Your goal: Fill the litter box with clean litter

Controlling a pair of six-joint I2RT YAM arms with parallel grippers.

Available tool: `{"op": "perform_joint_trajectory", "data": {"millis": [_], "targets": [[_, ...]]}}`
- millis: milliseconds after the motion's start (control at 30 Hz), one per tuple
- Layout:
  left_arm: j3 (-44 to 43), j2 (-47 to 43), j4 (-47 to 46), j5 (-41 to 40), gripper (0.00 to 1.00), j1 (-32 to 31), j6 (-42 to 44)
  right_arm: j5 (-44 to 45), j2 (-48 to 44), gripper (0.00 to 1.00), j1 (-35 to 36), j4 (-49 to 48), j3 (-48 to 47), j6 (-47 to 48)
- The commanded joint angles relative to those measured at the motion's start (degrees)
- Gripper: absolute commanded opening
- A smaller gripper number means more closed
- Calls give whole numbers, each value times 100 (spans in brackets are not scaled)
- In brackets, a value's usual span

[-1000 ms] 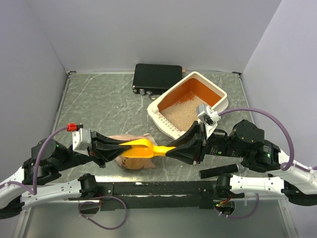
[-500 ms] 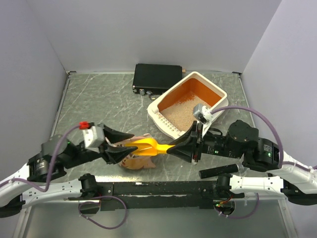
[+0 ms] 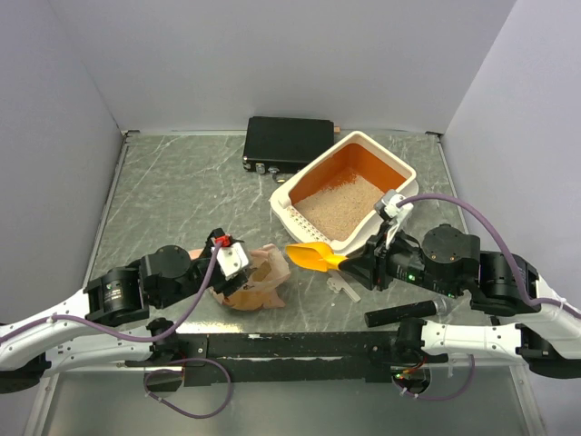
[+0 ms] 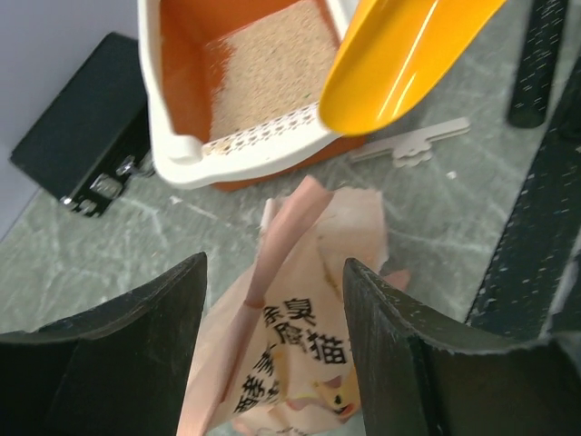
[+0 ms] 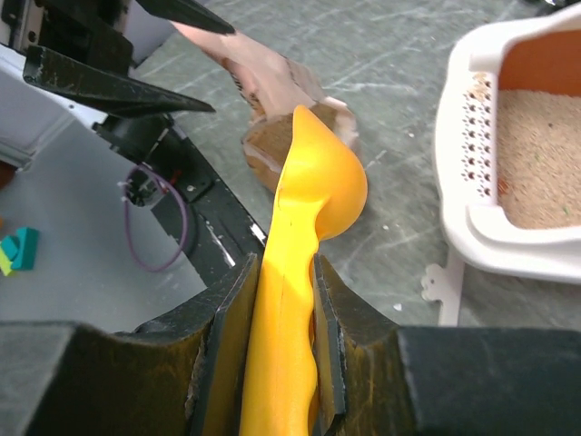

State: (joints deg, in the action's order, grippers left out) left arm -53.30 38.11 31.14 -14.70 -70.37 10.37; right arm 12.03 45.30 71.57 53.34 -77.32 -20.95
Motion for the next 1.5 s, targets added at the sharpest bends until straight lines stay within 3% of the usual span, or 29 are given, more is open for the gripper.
{"op": "perform_joint_trajectory", "data": {"millis": [0,433,533,567,633,967,1467], "targets": [[-67,12,278,-621,66,-12,404,151,84,0,-108,150,-38,-41],[258,-146,718,-939,66,-12,729,-1958,673,0,-1461,-877,305,179],[346,-102,815,-729,44,-12,730,-2319,919,0,-1541,-913,218,127],[346,-67,867,-701,19,-12,703,-2363,972,0,-1567,-887,156,118],[443,38,903,-666,1,-3,694,-2477,1147,0,-1620,-843,42,91],[505,-93,701,-358,1,-3,571,-2802,2139,0,-1980,-641,-450,-67],[505,-620,613,-437,1,-12,431,-2838,3432,0,-2182,-1757,-178,-849]]}}
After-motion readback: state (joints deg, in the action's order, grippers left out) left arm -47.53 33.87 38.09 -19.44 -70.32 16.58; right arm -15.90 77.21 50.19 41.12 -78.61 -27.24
